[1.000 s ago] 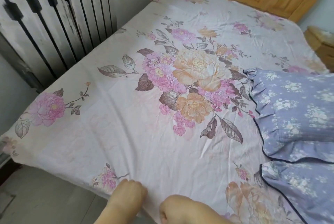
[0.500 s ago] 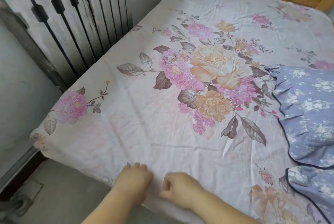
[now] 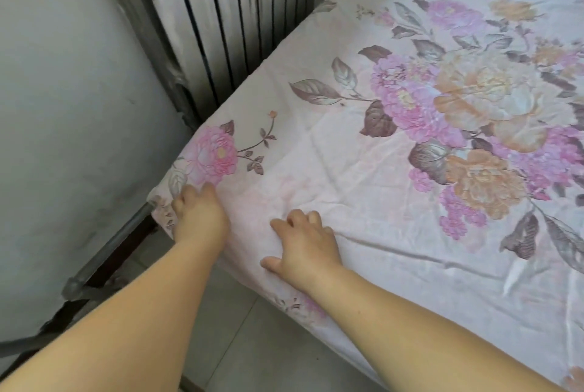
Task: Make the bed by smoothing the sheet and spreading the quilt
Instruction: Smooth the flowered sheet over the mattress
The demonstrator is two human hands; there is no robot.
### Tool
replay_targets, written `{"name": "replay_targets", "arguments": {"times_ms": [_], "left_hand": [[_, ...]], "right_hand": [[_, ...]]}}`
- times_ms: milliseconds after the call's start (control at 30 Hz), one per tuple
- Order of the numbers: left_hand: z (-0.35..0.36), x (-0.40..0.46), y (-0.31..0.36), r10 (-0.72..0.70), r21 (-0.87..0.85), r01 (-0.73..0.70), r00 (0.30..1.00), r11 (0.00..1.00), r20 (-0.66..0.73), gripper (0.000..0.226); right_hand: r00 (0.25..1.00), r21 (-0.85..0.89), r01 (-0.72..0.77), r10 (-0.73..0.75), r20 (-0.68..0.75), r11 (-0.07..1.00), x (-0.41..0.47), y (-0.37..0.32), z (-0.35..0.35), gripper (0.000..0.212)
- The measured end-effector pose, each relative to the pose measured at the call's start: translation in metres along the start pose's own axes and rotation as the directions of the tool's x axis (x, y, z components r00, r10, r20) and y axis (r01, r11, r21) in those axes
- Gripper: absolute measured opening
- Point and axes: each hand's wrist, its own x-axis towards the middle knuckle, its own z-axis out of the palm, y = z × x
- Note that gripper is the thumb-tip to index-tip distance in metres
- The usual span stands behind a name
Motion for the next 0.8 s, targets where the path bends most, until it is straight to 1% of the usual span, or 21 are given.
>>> {"name": "replay_targets", "arguments": {"times_ms": [100,200,267,333,400,467,567,633,733,767,800], "left_hand": [[-0.005,0.023,-0.006,-0.145,-0.132,0.131,0.984,0.983,-0.107,0.046],[-0.012,0.044,-0.012,-0.352,-0.262,0.32,0.932,0.91,-0.085,0.042],[-0.016,0.059,-0.021,-0.436,-0.329,0.392,0.897,0.859,-0.07,0.037],[-0.017,0.071,-0.03,-0.426,-0.319,0.387,0.903,0.865,-0.06,0.033],[-0.02,0.075,-0.034,-0.38,-0.275,0.352,0.923,0.895,-0.055,0.029],[-0.024,0.077,-0.037,-0.352,-0.23,0.328,0.933,0.916,-0.072,0.025],[-0.025,0.076,-0.046,-0.328,-0.22,0.3,0.939,0.928,-0.102,0.023],[-0.02,0.073,-0.05,-0.363,-0.252,0.327,0.925,0.911,-0.113,0.026],[-0.018,0.069,-0.043,-0.459,-0.331,0.398,0.879,0.856,-0.128,0.033],[-0.02,0.065,-0.038,-0.458,-0.303,0.396,0.872,0.867,-0.17,0.034],[-0.021,0.058,-0.031,-0.408,-0.233,0.357,0.882,0.905,-0.236,0.033]], "right_hand": [[0.998,0.008,0.062,-0.062,0.001,0.998,0.019,-0.027,0.004,0.056],[0.996,-0.016,0.086,-0.086,-0.034,0.996,0.035,-0.046,0.008,0.042],[0.998,0.023,0.049,-0.048,-0.034,0.999,0.043,-0.054,0.007,0.032],[0.999,0.084,0.022,-0.024,0.022,0.996,0.05,-0.062,0.007,0.027],[0.997,0.118,0.008,-0.016,0.075,0.993,0.053,-0.069,0.006,0.031],[0.995,0.142,-0.013,0.0,0.096,0.99,0.054,-0.073,0.006,0.033],[0.993,0.192,-0.025,0.002,0.121,0.981,0.055,-0.079,0.006,0.036],[0.99,0.214,-0.011,-0.02,0.143,0.977,0.055,-0.081,0.008,0.036],[0.986,0.249,0.034,-0.073,0.152,0.968,0.058,-0.076,0.012,0.031],[0.984,0.274,0.046,-0.092,0.155,0.961,0.059,-0.072,0.013,0.029],[0.983,0.313,0.049,-0.102,0.155,0.948,0.058,-0.068,0.013,0.028]]}}
